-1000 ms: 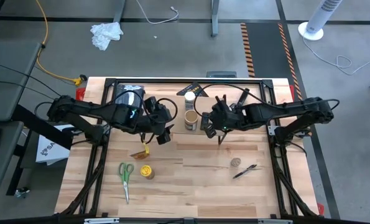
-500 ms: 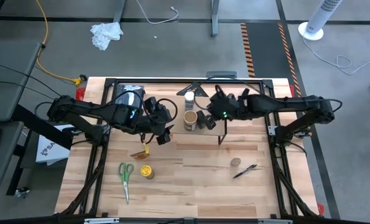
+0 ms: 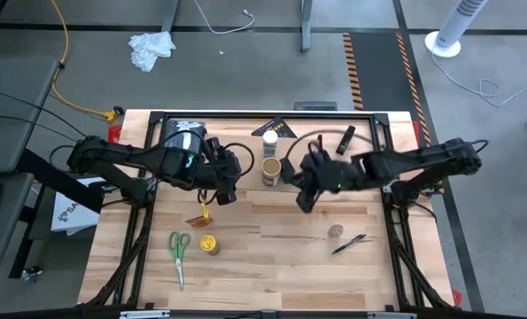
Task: Shelf spices
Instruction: Remove the black seasoning can from the shelf
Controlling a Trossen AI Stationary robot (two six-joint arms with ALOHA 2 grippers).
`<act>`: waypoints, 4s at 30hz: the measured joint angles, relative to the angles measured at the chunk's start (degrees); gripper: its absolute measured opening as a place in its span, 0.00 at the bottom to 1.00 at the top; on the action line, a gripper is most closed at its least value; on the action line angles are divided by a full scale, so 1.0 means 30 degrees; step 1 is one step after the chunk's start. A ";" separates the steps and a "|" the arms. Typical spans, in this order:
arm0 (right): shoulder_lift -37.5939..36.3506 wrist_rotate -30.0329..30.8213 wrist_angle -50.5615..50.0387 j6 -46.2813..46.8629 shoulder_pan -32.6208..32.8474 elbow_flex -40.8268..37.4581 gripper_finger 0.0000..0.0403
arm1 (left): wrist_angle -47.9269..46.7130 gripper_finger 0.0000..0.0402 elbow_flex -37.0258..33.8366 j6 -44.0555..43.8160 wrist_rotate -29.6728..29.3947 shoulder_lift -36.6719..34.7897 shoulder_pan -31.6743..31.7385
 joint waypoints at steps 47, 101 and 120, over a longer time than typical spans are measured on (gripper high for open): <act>0.3186 0.3217 -0.2824 0.3021 -0.1990 0.0015 0.77 | -0.0001 0.75 0.0000 0.0854 0.0617 0.0000 0.1266; 0.3614 0.3141 -1.0524 1.6790 1.2733 0.0007 0.30 | 0.2819 0.75 0.0015 -0.0201 0.1571 -0.0204 0.2939; 0.5772 0.3764 -0.2489 1.6393 1.0649 -0.4806 0.31 | 0.7170 0.75 0.0022 -0.0180 0.2150 -0.0516 0.3020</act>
